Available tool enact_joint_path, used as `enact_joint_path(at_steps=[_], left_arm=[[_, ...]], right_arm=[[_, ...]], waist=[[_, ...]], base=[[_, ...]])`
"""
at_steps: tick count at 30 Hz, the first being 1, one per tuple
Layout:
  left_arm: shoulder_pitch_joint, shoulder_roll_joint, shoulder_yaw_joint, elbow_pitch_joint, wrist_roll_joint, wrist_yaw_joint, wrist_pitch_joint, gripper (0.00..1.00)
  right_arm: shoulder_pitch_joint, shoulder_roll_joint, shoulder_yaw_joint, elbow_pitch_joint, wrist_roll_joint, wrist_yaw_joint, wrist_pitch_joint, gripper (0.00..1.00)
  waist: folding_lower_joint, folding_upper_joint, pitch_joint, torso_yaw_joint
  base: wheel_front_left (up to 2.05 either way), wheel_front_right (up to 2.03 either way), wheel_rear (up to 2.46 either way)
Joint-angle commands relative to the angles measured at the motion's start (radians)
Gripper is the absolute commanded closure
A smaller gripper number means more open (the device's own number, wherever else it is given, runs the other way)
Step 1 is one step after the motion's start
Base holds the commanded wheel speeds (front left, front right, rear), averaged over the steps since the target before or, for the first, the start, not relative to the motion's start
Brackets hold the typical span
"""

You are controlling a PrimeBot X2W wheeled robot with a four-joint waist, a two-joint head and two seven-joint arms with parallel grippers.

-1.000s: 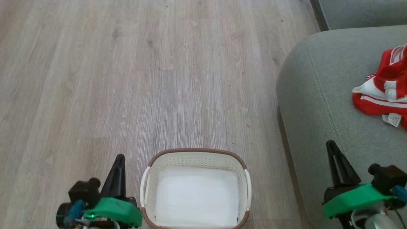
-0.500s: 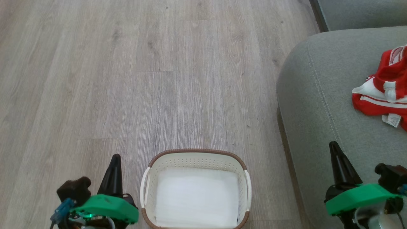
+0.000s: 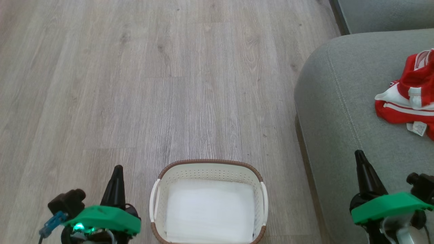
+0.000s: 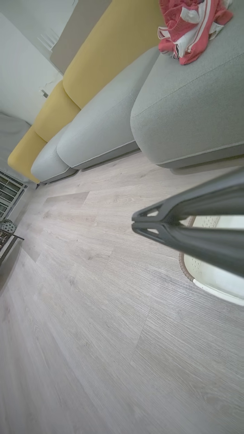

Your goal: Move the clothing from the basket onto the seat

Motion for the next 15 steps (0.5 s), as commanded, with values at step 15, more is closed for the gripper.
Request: enact_joint_path(at_steps=[15], left_arm=[[-0.065,0.010,0.049,-0.021,-0.190,-0.025,0.046,1.00]], right_arm=[[-0.064,0.014,-0.025,-0.013,0.169,0.000,0.050,1.00]], waist=[[0.0000,-0.0001,-0.005,0.000]], base=[[0.00,0.00,0.00]])
